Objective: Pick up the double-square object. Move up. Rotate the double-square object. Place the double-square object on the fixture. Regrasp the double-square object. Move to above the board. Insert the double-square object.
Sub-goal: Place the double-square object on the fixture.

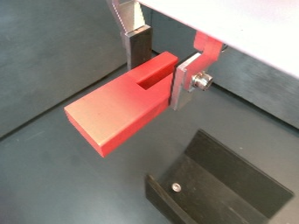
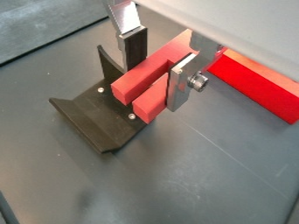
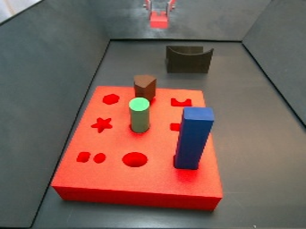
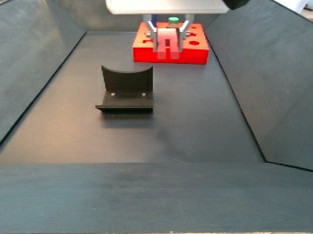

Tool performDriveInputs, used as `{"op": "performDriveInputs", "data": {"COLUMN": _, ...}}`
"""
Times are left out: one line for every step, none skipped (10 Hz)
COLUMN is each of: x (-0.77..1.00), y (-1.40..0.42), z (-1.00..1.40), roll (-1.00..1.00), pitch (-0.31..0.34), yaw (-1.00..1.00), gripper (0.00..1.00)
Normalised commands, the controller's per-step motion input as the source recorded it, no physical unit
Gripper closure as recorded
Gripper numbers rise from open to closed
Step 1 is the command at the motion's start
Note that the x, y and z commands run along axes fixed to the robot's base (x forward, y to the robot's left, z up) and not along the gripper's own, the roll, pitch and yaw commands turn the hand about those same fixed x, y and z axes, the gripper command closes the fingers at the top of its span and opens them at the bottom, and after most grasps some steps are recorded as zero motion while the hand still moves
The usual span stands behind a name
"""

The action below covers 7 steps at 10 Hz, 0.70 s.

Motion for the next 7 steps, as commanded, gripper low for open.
{"op": "performDriveInputs", "data": {"x": 0.31, "y": 0.0, "z": 0.0, "roll": -0.1, "pitch": 0.149, "yaw": 0.03, "gripper": 1.0}}
{"op": "performDriveInputs", "data": {"x": 0.21, "y": 0.0, "z": -0.01, "roll": -0.1, "pitch": 0.149, "yaw": 0.03, "gripper": 1.0}}
{"op": "performDriveInputs", "data": {"x": 1.0, "y": 0.29, "z": 0.52, "roll": -1.0, "pitch": -0.002, "yaw": 0.09, "gripper": 1.0}}
{"op": "performDriveInputs", "data": {"x": 1.0, "y": 0.32, "z": 0.55, "roll": -1.0, "pitch": 0.008, "yaw": 0.08, "gripper": 1.0}}
{"op": "performDriveInputs", "data": {"x": 0.95, "y": 0.27, "z": 0.43, "roll": -1.0, "pitch": 0.028, "yaw": 0.06, "gripper": 1.0}}
{"op": "performDriveInputs", "data": {"x": 0.8, "y": 0.14, "z": 0.18, "roll": -1.0, "pitch": 0.046, "yaw": 0.05, "gripper": 1.0}}
{"op": "performDriveInputs", "data": {"x": 0.75, "y": 0.12, "z": 0.1, "roll": -1.0, "pitch": 0.06, "yaw": 0.04, "gripper": 1.0}}
